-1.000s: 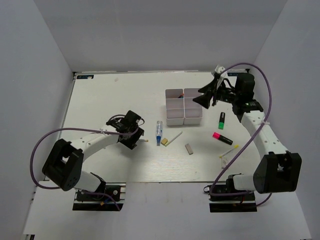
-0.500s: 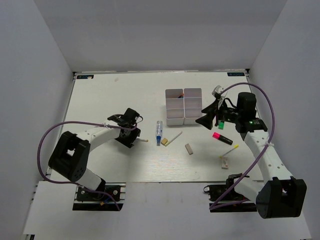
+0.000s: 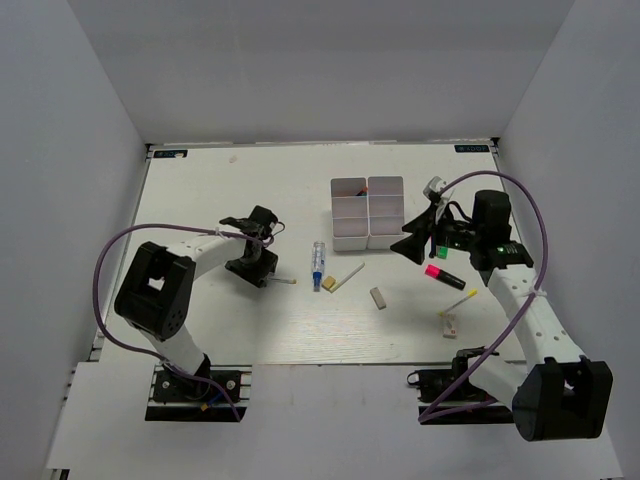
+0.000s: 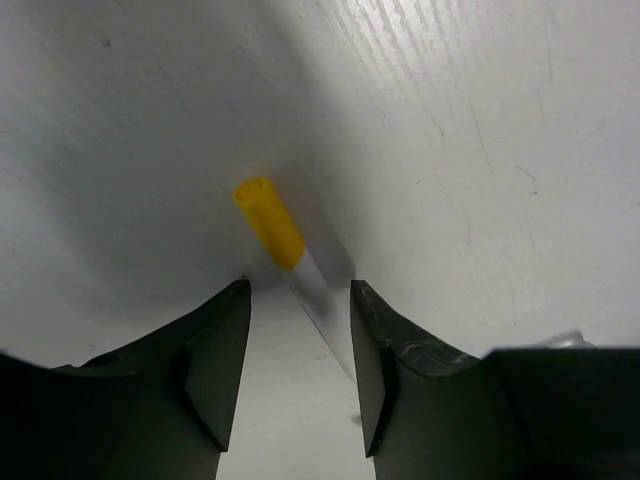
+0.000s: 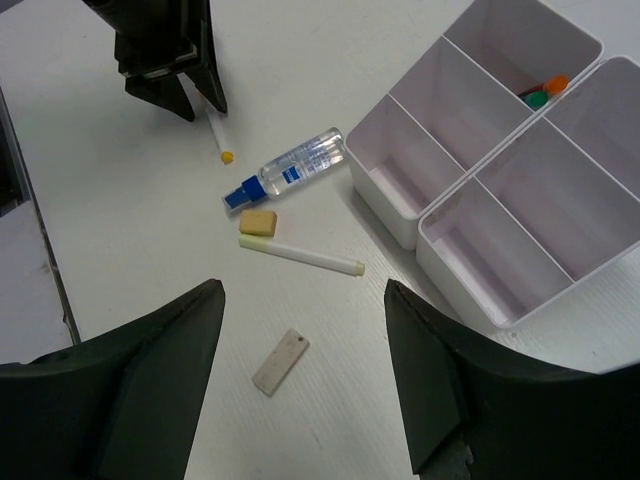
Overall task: Sort the stationery into containers
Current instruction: Pick up the pen from the center of the board, then place the pen in the storage box, then pick up the pen from the center of the board.
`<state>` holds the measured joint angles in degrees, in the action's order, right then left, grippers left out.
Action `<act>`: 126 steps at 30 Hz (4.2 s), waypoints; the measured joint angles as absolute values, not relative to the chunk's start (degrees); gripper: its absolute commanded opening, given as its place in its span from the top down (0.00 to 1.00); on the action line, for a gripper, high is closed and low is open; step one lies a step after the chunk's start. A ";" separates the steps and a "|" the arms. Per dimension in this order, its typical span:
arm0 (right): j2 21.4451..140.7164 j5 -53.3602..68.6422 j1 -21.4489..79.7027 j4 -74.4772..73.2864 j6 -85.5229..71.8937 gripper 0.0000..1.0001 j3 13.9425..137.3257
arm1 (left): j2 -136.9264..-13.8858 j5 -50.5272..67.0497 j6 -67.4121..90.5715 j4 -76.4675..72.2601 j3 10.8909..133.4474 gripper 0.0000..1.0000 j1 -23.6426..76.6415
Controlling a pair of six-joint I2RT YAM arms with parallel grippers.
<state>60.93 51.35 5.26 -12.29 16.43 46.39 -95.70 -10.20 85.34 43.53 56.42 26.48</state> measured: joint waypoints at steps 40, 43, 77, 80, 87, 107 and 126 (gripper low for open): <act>60.38 36.03 -2.07 -16.47 9.54 0.98 45.19 | -91.81 2.92 30.55 -12.08 65.60 1.00 31.20; 60.36 34.76 -2.81 -16.58 9.63 0.95 45.19 | -98.06 2.83 27.40 -16.05 69.95 1.00 32.58; 62.85 34.00 -6.04 -20.36 19.18 0.57 44.12 | -103.88 -5.48 9.17 -19.68 71.79 0.36 41.98; 63.64 34.68 -6.04 -22.76 23.68 0.64 44.12 | -96.18 -2.96 8.84 -16.49 68.40 0.32 42.09; 65.47 36.36 -6.37 -34.79 45.82 0.72 44.07 | -75.79 4.14 12.75 -11.51 56.47 0.00 42.19; 69.08 19.59 -11.99 -59.35 103.31 0.61 46.61 | -69.14 8.73 17.04 -5.15 38.85 0.00 42.19; 74.41 14.94 -11.44 -53.69 112.55 0.60 40.56 | -69.14 8.45 18.76 -4.16 38.57 0.00 42.19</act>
